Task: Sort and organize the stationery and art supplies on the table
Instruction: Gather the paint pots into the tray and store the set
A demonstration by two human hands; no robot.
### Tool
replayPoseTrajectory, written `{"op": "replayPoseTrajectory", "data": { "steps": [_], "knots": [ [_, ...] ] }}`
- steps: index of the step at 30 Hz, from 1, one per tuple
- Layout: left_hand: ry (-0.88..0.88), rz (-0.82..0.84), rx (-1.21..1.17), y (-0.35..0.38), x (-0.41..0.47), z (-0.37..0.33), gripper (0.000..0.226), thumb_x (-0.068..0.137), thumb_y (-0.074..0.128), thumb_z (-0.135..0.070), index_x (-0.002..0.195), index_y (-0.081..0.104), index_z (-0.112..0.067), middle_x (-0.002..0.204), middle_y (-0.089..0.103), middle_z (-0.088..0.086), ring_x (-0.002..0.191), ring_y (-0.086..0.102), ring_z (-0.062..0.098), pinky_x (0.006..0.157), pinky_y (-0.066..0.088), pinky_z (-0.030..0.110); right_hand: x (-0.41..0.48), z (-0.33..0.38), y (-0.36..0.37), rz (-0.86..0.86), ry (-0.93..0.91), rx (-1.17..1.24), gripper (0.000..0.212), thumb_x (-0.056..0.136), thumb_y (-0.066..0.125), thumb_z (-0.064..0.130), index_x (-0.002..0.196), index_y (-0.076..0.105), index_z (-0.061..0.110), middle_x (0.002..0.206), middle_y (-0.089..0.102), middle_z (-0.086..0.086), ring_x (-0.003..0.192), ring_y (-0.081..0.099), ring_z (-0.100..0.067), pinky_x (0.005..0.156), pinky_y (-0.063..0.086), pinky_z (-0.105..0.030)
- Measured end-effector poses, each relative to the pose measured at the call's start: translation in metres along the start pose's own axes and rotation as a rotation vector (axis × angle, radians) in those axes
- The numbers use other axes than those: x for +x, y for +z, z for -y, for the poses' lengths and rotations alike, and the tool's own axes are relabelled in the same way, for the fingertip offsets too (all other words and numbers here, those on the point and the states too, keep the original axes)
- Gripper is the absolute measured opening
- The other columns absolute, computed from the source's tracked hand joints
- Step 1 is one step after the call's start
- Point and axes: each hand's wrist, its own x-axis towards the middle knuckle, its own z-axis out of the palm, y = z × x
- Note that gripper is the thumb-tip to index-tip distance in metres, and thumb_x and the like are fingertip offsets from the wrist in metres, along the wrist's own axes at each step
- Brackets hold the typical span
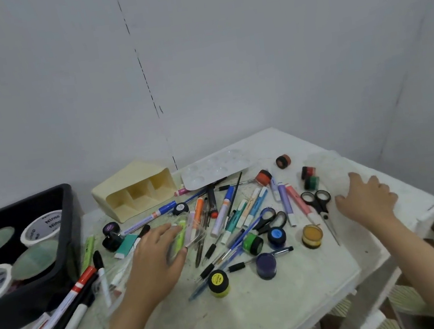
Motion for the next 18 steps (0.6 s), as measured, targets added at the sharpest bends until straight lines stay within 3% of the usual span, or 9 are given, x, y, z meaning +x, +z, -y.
{"op": "replayPoseTrajectory", "data": {
  "steps": [5,10,12,14,16,18],
  "knots": [
    [0.046,0.002,-0.055,0.008,0.003,-0.006,0.061,0.08,0.038,-0.055,0.132,0.052,-0.026,0.131,0.052,-0.008,0.123,0.043,0.013,0.104,0.034,0.039,0.002,-0.007,-0.001,-0.023,0.011,0.04,0.069,0.089,0.053,0.043,0.148,0.021,0.027,0.134,0.041,-0.025,0.12,0.039,-0.044,0.1,0.03,-0.046],
    [0.058,-0.024,-0.156,0.002,0.003,-0.013,0.05,0.082,0.047,-0.04,0.131,0.05,-0.031,0.129,0.051,-0.013,0.121,0.042,0.009,0.103,0.035,0.038,-0.009,0.006,-0.014,-0.211,-0.121,0.242,0.068,0.089,0.053,0.043,0.147,0.02,0.034,0.136,0.044,-0.025,0.119,0.041,-0.045,0.097,0.033,-0.05],
    [0.074,-0.064,-0.225,-0.003,0.002,-0.017,0.045,0.085,0.051,-0.036,0.13,0.048,-0.035,0.125,0.048,-0.018,0.119,0.042,0.006,0.101,0.034,0.035,-0.019,0.016,-0.024,-0.22,-0.244,0.444,0.065,0.09,0.053,0.045,0.146,0.019,0.04,0.141,0.043,-0.015,0.125,0.041,-0.04,0.1,0.034,-0.051],
    [0.099,-0.11,-0.278,-0.007,0.002,-0.021,0.043,0.089,0.059,-0.027,0.129,0.046,-0.038,0.126,0.047,-0.019,0.119,0.041,0.004,0.102,0.033,0.034,-0.032,0.028,-0.039,-0.094,-0.394,0.721,0.064,0.091,0.055,0.044,0.144,0.02,0.045,0.146,0.04,0.004,0.133,0.039,-0.026,0.104,0.037,-0.047],
    [0.122,-0.137,-0.303,-0.012,0.004,-0.025,0.05,0.089,0.063,-0.021,0.129,0.041,-0.041,0.128,0.045,-0.02,0.119,0.041,0.002,0.103,0.035,0.034,-0.047,0.04,-0.054,0.146,-0.52,0.962,0.063,0.092,0.056,0.038,0.143,0.021,0.049,0.138,0.038,0.023,0.127,0.043,-0.009,0.102,0.038,-0.035],
    [0.165,-0.166,-0.33,-0.019,0.006,-0.029,0.059,0.085,0.066,-0.027,0.132,0.035,-0.046,0.133,0.042,-0.02,0.124,0.039,0.002,0.105,0.034,0.034,-0.059,0.05,-0.063,0.431,-0.578,1.093,0.062,0.087,0.057,0.039,0.138,0.026,0.055,0.142,0.032,0.021,0.115,0.054,-0.002,0.093,0.044,-0.024]
  ]
}}
